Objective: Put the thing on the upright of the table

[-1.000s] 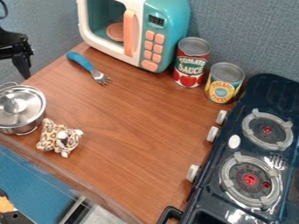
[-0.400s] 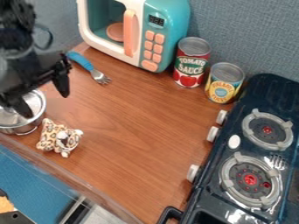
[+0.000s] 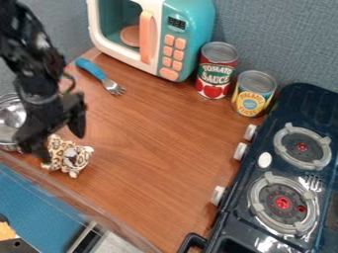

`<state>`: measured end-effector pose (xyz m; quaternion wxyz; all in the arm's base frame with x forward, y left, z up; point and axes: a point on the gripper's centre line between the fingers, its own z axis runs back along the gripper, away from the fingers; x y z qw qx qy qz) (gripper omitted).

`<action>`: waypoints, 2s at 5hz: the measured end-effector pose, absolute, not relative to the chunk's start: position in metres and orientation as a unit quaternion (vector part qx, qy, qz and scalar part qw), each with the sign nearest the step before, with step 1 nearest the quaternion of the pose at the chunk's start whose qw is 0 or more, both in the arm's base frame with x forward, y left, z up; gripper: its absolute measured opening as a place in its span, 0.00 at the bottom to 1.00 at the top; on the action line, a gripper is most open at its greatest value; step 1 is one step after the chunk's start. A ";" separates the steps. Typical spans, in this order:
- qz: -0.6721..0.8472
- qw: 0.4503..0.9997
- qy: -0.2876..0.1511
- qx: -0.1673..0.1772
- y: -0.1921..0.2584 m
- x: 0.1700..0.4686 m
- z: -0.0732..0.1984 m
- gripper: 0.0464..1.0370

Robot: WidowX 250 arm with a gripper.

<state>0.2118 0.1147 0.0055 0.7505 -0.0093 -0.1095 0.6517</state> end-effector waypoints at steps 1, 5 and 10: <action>0.646 0.757 -0.099 0.015 0.111 0.226 -0.015 0.96; 0.567 0.820 -0.069 -0.018 0.107 0.235 -0.033 0.59; 0.251 0.956 -0.147 -0.044 0.004 0.319 0.071 0.54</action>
